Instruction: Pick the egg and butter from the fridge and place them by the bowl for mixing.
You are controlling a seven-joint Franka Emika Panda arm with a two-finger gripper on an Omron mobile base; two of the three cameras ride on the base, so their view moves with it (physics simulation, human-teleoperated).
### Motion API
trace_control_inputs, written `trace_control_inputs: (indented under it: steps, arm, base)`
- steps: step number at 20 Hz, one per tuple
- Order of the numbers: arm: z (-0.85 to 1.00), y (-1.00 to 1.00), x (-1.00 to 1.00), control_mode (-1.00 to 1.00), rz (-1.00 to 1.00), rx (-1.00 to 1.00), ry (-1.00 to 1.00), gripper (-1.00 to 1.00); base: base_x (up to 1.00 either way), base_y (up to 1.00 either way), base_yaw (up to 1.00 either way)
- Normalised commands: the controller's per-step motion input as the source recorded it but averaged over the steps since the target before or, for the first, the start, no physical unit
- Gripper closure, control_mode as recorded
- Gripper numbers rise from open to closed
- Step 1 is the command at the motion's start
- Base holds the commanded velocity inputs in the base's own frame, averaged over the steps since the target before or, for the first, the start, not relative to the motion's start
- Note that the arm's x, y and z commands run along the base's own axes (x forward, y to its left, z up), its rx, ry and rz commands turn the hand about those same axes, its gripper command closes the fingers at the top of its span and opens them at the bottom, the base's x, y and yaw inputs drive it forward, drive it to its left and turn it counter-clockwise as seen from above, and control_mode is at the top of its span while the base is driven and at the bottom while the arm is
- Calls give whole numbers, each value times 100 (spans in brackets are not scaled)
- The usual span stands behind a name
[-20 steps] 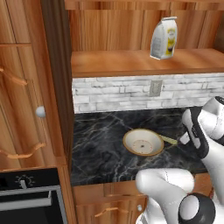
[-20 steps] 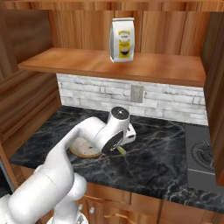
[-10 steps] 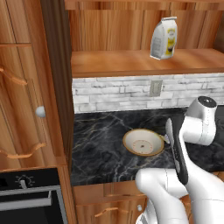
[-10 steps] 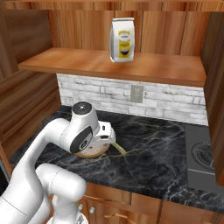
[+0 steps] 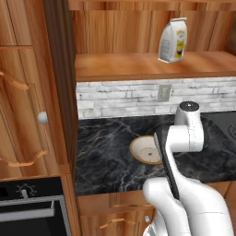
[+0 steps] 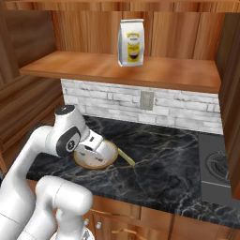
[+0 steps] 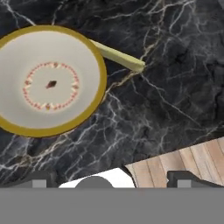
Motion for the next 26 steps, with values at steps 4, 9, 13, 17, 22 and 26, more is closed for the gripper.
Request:
trace_control_inputs:
  steps: [4, 9, 13, 17, 22, 26]
  arm:
    - [26, 1, -59, -100, -26, 2, 13, -100]
    - [25, 0, -48, -100, -8, 6, 5, -100]
    - [0, 0, -35, -100, 0, 0, 0, -100]
    - [0, 0, -12, -100, 0, 0, 0, -100]
    - [0, 1, -15, 100, 0, 0, 0, -100]
    - [0, 0, 0, 100, 0, 0, 0, -100]
  base:
    - [0, 0, 0]
    - [0, 0, 0]
    - [0, 0, 0]
    - [0, 0, 0]
    - [-8, 0, 0]
    - [-69, 0, 0]
